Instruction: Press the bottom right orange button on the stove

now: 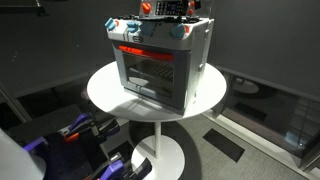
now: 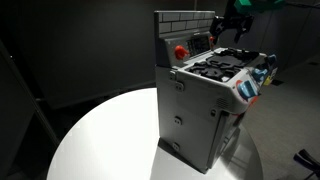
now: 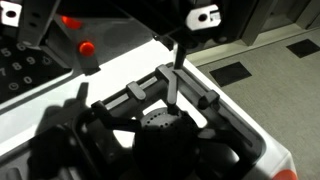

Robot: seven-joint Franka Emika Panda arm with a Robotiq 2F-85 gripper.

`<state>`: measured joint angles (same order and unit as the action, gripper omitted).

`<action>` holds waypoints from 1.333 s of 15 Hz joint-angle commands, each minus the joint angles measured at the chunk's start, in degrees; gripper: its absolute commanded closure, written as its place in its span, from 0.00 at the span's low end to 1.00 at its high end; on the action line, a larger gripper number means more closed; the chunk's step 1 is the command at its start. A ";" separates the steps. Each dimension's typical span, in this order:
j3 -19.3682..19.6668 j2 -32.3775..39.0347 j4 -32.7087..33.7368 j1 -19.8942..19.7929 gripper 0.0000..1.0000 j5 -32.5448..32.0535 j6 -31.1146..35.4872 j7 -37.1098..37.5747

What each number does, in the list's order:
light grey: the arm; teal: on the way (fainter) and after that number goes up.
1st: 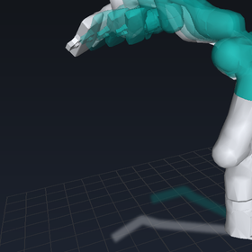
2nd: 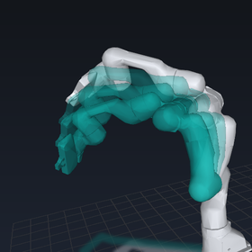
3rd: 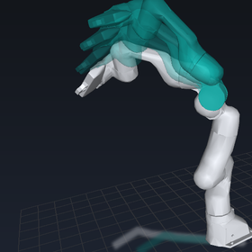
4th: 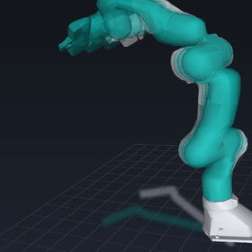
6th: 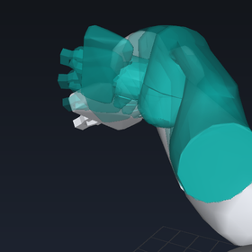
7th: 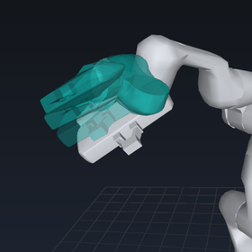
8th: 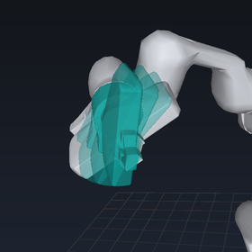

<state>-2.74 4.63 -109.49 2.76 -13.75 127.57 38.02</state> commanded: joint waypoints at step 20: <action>1.72 0.84 1.98 0.47 0.00 -1.67 -3.31 1.73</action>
<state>-1.45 4.61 -109.49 2.76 -13.87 126.03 38.19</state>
